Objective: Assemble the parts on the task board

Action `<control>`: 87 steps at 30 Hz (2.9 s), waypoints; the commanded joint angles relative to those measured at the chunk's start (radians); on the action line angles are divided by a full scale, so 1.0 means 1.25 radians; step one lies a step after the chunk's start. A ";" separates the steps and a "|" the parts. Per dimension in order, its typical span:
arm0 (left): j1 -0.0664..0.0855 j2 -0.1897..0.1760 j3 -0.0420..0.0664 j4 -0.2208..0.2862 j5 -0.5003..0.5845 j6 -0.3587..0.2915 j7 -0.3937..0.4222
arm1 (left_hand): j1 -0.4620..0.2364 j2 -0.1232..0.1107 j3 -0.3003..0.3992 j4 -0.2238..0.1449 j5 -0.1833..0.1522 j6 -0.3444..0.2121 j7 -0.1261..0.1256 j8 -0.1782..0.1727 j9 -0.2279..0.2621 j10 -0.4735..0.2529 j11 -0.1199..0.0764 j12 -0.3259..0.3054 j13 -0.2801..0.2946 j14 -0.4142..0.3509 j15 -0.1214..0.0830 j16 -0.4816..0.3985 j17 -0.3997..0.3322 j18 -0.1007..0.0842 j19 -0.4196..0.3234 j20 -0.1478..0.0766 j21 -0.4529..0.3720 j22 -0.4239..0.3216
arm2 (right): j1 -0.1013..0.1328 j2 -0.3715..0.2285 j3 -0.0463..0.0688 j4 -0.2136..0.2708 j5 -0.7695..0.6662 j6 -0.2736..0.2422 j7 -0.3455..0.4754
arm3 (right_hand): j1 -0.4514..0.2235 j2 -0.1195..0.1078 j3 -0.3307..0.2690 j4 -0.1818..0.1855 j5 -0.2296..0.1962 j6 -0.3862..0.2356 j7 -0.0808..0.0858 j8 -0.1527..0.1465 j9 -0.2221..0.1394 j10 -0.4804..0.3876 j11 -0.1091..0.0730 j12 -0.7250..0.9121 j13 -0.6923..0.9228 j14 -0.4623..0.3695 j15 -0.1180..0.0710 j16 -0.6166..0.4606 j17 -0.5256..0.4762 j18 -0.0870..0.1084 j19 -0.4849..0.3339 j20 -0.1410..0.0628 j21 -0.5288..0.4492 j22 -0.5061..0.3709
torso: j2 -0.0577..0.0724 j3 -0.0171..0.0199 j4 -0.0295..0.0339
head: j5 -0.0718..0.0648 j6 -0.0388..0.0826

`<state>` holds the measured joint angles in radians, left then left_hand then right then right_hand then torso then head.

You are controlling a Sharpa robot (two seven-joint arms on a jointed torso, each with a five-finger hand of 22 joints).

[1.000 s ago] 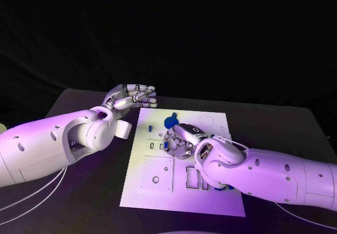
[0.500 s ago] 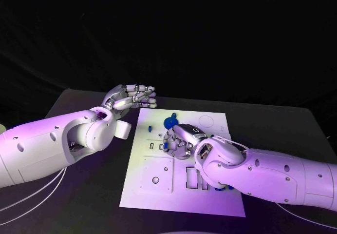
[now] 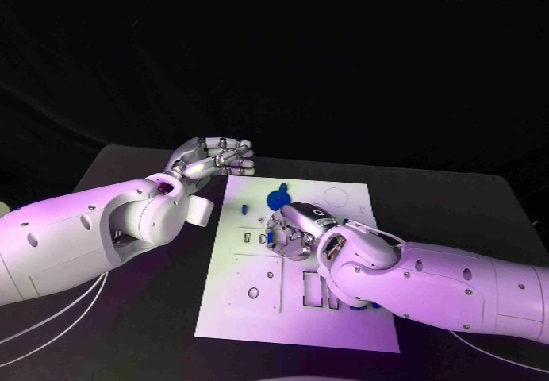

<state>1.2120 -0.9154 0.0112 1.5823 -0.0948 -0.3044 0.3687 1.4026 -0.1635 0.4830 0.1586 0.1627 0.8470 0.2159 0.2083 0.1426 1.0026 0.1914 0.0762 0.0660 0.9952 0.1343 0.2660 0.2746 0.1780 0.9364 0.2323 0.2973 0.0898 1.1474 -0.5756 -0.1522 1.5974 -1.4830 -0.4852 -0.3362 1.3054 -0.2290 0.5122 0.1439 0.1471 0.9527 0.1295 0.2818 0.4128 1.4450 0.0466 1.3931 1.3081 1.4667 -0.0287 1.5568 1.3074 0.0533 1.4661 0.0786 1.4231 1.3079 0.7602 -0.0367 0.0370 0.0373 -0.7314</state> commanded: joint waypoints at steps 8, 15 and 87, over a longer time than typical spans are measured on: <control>0.001 0.000 0.000 0.002 -0.003 0.014 0.002 | -0.009 0.001 0.001 -0.001 -0.003 -0.004 0.035 -0.003 -0.001 0.004 0.004 -0.003 0.001 0.001 0.005 -0.003 0.001 0.003 -0.002 0.005 -0.004 -0.001 | -0.001 -0.001 0.000 0.000 -0.009 0.001 0.004 | -0.010 -0.016 -0.015 0.003 -0.010 -0.027 0.009 -0.015 -0.009 -0.020 0.008 -0.017 0.056 0.072 0.010 -0.004 0.163 -0.008 0.011 0.007 -0.008 0.098 | 0.000 0.0000 0.0000 | -0.001 0.001; 0.001 -0.001 0.000 0.002 -0.003 0.015 0.001 | -0.009 0.001 0.001 -0.001 -0.003 -0.004 0.035 -0.003 -0.001 0.004 0.004 -0.003 0.001 0.001 0.005 -0.003 0.001 0.003 -0.002 0.005 -0.004 -0.001 | -0.001 -0.002 0.000 0.001 -0.002 -0.005 0.019 | 0.005 0.000 -0.190 0.056 -0.076 -0.068 0.024 -0.051 -0.033 -0.029 0.020 -0.024 0.047 0.072 0.024 -0.005 0.162 -0.008 0.012 0.020 -0.010 0.101 | 0.000 0.0002 -0.0006 | 0.000 0.003; 0.049 0.177 -0.037 -0.107 -0.735 0.451 -0.693 | -0.276 0.066 -0.207 0.110 -0.012 -0.124 -0.085 0.565 0.278 0.046 -0.122 0.885 0.611 0.415 -0.126 0.989 0.923 -0.050 0.266 -0.126 0.801 0.695 | 0.116 -0.266 0.005 0.067 0.401 -0.062 0.216 | 0.114 0.077 -0.353 0.115 0.013 -0.086 0.035 -0.096 -0.060 -0.051 0.032 -0.045 0.023 0.067 0.032 -0.013 0.143 0.001 -0.008 0.028 -0.054 0.077 | -0.028 0.0283 -0.0155 | 0.028 -0.015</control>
<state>1.2723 -0.6990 -0.0352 1.4508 -1.0022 0.2213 -0.4916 1.0669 -0.0833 0.2302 0.2952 0.1545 0.6935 0.1157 0.9103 0.4886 1.0620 0.0431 1.1813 0.8307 1.4651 -0.0143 1.4986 1.3080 0.1230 1.2654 0.0788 1.2917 0.9575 1.2928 -0.9090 -0.1459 1.6820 -0.9814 -0.5777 -0.0619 1.4440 -0.1305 0.0654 0.2869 0.1589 0.8484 0.1697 0.1680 0.3385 1.3895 0.0876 1.3407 1.3076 1.4649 0.0053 1.5452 1.3081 0.0534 1.4625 0.1111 1.3591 1.3076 0.7218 -0.0009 0.0206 0.0708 -0.7484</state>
